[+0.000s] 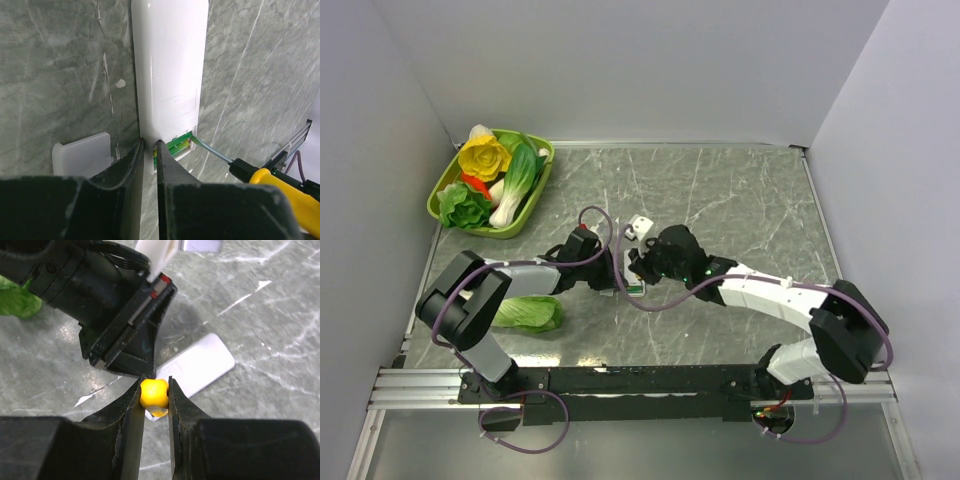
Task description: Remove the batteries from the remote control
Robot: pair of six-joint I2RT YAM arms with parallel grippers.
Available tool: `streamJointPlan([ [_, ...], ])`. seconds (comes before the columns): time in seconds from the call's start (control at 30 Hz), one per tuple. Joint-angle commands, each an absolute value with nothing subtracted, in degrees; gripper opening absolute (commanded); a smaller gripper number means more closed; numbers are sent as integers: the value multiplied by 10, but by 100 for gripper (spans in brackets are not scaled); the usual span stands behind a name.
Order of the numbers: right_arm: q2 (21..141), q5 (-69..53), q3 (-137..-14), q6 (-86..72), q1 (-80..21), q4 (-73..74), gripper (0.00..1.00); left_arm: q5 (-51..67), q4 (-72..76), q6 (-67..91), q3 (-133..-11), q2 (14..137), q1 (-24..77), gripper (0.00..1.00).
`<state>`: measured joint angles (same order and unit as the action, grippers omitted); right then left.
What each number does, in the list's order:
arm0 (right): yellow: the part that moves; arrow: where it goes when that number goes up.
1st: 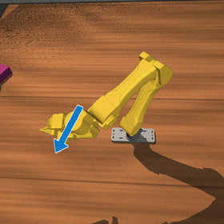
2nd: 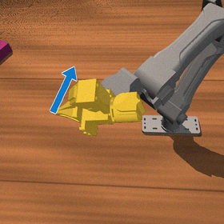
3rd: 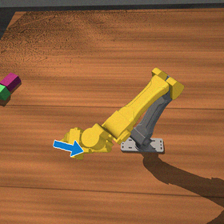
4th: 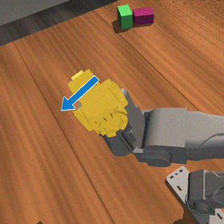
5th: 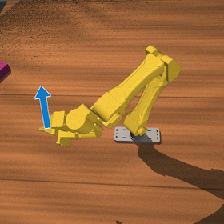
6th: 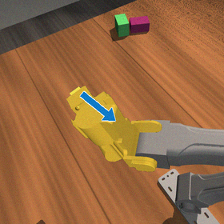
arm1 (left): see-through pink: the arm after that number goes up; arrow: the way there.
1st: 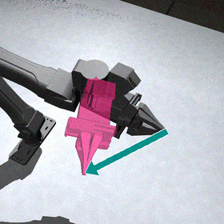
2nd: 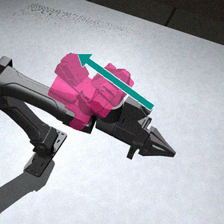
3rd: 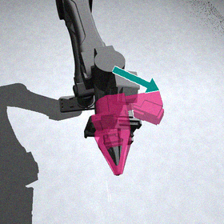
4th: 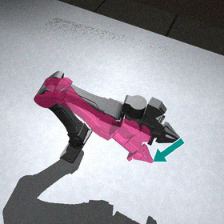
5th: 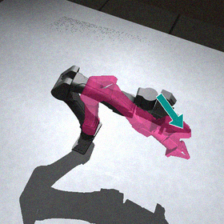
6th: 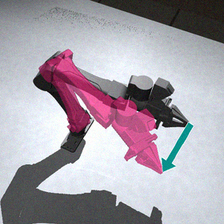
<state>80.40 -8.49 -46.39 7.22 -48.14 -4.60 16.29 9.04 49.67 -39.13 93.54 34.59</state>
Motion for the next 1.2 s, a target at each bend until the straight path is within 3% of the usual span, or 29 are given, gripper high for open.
streamJointPlan([
  [0.0, 767, -46, -378, -23, -481, 25, 0, 157, 82, 510, -386, 967, 357, 13],
  [0.23, 748, -1, -309, -157, -479, -37, 0, 163, 87, 511, -384, 975, 357, 13],
  [0.5, 665, 38, -224, -134, -486, -139, 0, 159, 88, 508, -379, 969, 357, 13],
  [1.17, 619, 142, -44, -153, -543, -440, 0, 167, 110, 521, -358, 978, 359, 10],
])
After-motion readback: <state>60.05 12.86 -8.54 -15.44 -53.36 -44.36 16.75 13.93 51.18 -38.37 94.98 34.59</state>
